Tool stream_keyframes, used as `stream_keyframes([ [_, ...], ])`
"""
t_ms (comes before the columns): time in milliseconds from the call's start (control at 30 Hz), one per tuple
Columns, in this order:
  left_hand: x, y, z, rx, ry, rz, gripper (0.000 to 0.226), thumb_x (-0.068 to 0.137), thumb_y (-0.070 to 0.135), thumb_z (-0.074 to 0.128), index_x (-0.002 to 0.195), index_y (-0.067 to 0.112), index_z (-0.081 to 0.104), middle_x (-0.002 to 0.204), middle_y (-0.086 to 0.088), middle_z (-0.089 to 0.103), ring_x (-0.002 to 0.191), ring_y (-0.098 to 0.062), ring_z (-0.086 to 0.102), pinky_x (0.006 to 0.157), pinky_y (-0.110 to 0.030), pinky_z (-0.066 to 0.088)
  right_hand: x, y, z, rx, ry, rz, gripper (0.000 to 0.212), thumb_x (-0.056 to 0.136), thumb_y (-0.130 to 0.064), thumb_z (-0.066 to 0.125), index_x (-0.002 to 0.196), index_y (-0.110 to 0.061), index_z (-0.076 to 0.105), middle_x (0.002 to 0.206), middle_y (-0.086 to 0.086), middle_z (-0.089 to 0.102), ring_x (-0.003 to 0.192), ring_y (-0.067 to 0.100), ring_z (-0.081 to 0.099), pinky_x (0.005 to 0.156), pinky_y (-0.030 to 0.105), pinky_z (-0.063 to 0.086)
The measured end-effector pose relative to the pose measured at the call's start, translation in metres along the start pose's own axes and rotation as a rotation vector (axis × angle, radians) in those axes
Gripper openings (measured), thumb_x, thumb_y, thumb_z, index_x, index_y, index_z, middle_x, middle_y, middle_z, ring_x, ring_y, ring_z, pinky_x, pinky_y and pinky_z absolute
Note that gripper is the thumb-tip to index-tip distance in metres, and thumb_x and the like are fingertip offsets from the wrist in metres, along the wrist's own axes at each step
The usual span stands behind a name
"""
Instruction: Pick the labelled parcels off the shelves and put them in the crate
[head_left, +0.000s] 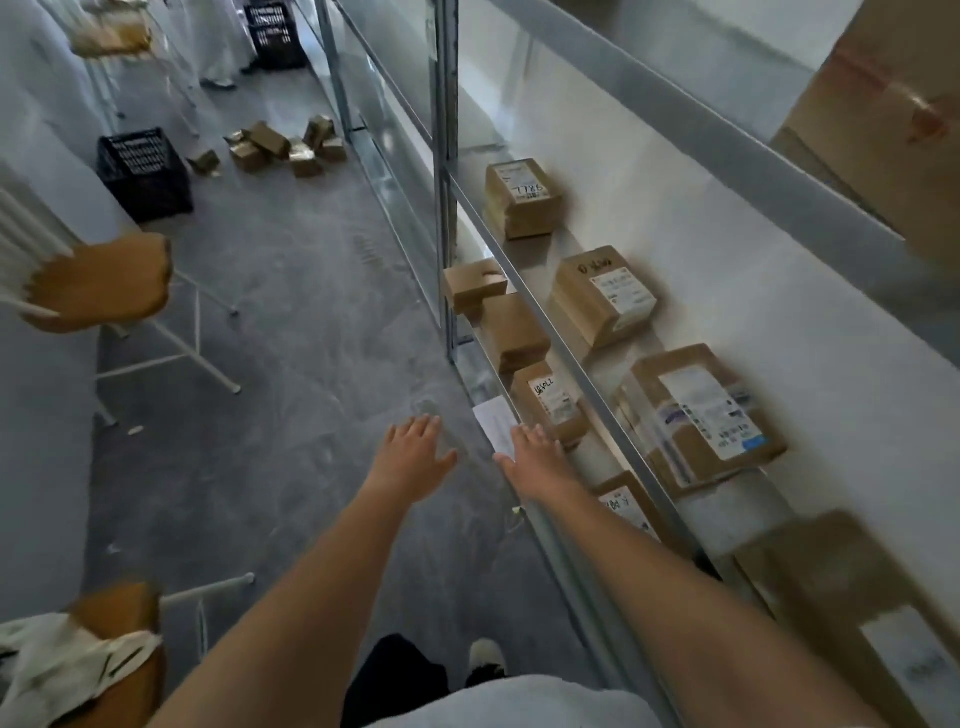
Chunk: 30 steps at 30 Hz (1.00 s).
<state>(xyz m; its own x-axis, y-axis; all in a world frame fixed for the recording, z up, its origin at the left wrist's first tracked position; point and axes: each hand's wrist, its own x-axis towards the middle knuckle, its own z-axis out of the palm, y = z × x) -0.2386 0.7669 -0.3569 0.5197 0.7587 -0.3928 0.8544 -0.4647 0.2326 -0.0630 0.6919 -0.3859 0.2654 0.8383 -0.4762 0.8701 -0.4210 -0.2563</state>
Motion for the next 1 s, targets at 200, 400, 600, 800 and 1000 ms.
stream_keyframes([
  [200,0.084,-0.058,-0.045,0.019,-0.036,0.012,0.066,0.1,0.048,0.034,0.153,0.012,0.017,0.16,-0.007,0.018,0.149,-0.024,0.011,0.12,-0.042,0.008,0.09,-0.042,-0.034,-0.016,-0.017,0.015,0.064,0.102,-0.046,0.032,0.154,-0.01,0.017,0.163,0.007,0.014,0.15,0.025,0.006,0.119,0.046,0.013],
  [400,0.172,-0.114,-0.098,0.064,-0.057,0.138,0.065,0.1,0.047,0.032,0.153,0.012,0.017,0.16,-0.008,0.017,0.149,-0.025,0.009,0.121,-0.043,0.009,0.169,-0.082,-0.067,0.079,0.004,0.116,0.067,0.103,-0.045,0.03,0.155,-0.009,0.01,0.163,0.009,0.007,0.151,0.028,0.002,0.121,0.047,0.01],
  [600,0.257,-0.154,-0.137,0.116,-0.103,0.198,0.064,0.1,0.047,0.033,0.153,0.013,0.019,0.159,-0.008,0.02,0.149,-0.025,0.011,0.121,-0.044,0.009,0.231,-0.113,-0.091,0.153,-0.021,0.2,0.067,0.103,-0.046,0.03,0.155,-0.009,0.01,0.164,0.008,0.007,0.151,0.027,0.001,0.121,0.048,0.011],
  [800,0.36,-0.159,-0.16,0.15,-0.149,0.276,0.065,0.099,0.047,0.035,0.152,0.013,0.02,0.159,-0.008,0.022,0.148,-0.024,0.013,0.121,-0.044,0.009,0.321,-0.118,-0.114,0.233,-0.037,0.246,0.066,0.103,-0.045,0.031,0.155,-0.009,0.011,0.163,0.008,0.008,0.151,0.028,0.003,0.12,0.047,0.009],
  [1000,0.449,-0.162,-0.191,0.185,-0.169,0.325,0.063,0.1,0.046,0.035,0.152,0.012,0.022,0.158,-0.008,0.024,0.148,-0.025,0.016,0.121,-0.043,0.01,0.404,-0.123,-0.14,0.312,-0.036,0.274,0.065,0.103,-0.043,0.033,0.154,-0.008,0.014,0.163,0.012,0.011,0.15,0.028,0.007,0.118,0.045,0.013],
])
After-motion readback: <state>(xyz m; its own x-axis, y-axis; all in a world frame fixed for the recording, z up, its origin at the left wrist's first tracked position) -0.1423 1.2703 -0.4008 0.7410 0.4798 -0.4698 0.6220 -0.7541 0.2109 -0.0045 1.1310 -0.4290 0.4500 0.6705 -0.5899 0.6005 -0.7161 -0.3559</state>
